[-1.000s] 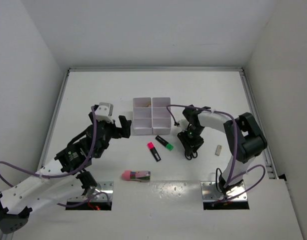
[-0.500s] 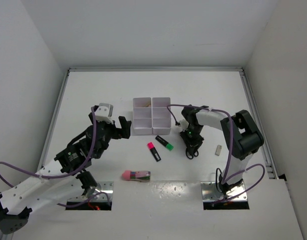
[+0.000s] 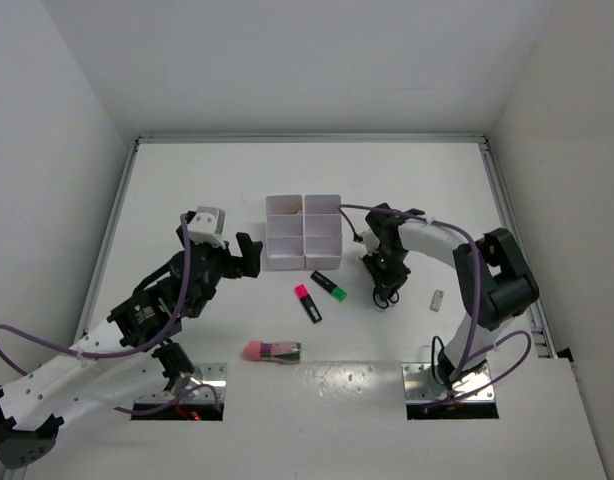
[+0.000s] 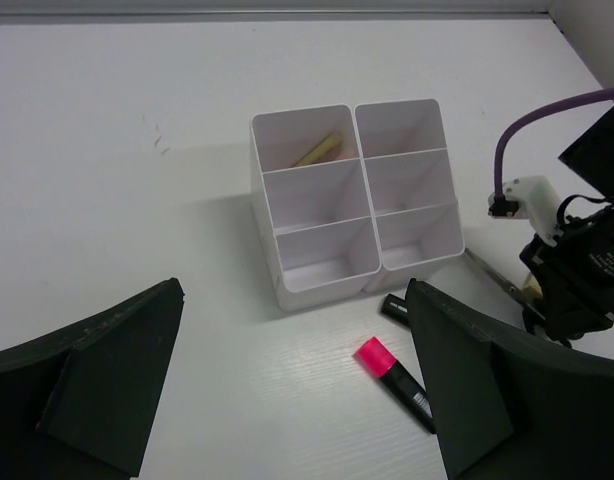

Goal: Sort the stationery into containers
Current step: Pick up the scissors from the center of the board, then place the scissors in the storage box.

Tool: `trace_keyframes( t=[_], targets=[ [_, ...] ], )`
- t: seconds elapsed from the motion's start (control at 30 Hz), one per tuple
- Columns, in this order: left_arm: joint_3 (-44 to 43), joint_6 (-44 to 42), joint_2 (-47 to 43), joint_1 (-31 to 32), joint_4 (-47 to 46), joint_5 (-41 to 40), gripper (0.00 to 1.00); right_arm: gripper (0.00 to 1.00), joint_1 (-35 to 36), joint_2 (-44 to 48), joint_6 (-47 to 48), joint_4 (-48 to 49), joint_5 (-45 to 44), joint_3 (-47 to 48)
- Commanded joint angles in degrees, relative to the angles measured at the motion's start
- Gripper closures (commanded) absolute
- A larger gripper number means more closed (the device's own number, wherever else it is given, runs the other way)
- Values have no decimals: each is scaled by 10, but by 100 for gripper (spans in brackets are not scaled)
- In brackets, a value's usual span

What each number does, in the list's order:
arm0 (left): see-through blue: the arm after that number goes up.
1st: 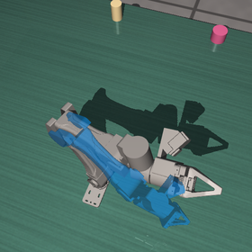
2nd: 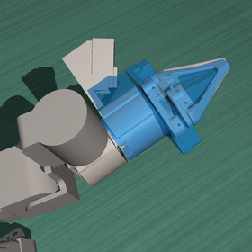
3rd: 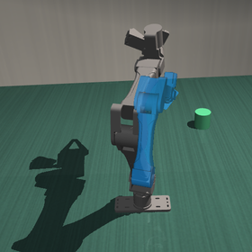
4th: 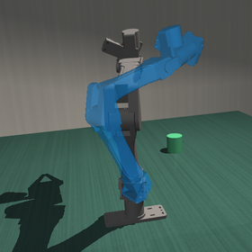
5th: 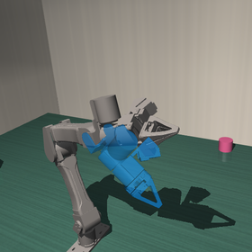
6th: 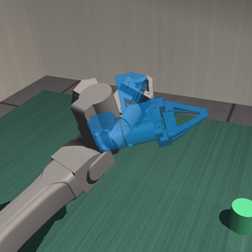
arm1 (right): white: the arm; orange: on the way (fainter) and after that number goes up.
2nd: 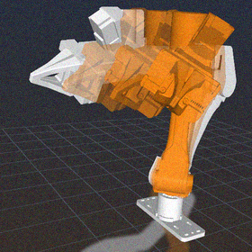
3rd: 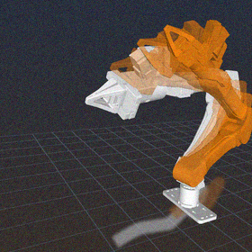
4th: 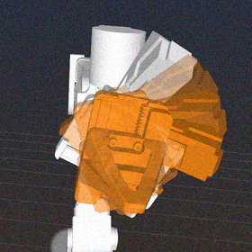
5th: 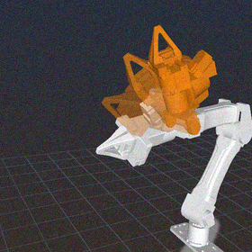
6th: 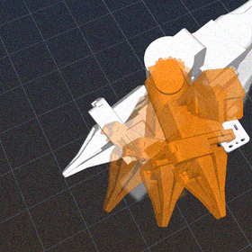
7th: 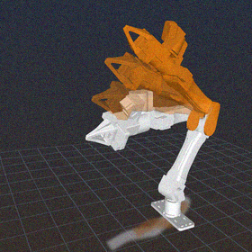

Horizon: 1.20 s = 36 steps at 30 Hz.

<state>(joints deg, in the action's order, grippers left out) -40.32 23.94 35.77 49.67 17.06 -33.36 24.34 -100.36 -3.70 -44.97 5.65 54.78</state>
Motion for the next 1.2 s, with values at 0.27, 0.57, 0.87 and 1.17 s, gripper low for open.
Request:
trace_keyframes(
  t=[0.27,0.57,0.87,1.17],
  targets=[
    [-1,-10,-6,-5,-18,5,1,98,-3,83,6,-11,-38,25],
    [-1,-10,-6,-5,-23,5,1,99,-3,135,40,-39,-98,79],
    [-1,-10,-6,-5,-23,5,1,99,2,158,69,-57,-122,139],
    [-1,-10,-6,-5,-23,5,1,99,2,152,142,-62,-111,220]
  ],
)
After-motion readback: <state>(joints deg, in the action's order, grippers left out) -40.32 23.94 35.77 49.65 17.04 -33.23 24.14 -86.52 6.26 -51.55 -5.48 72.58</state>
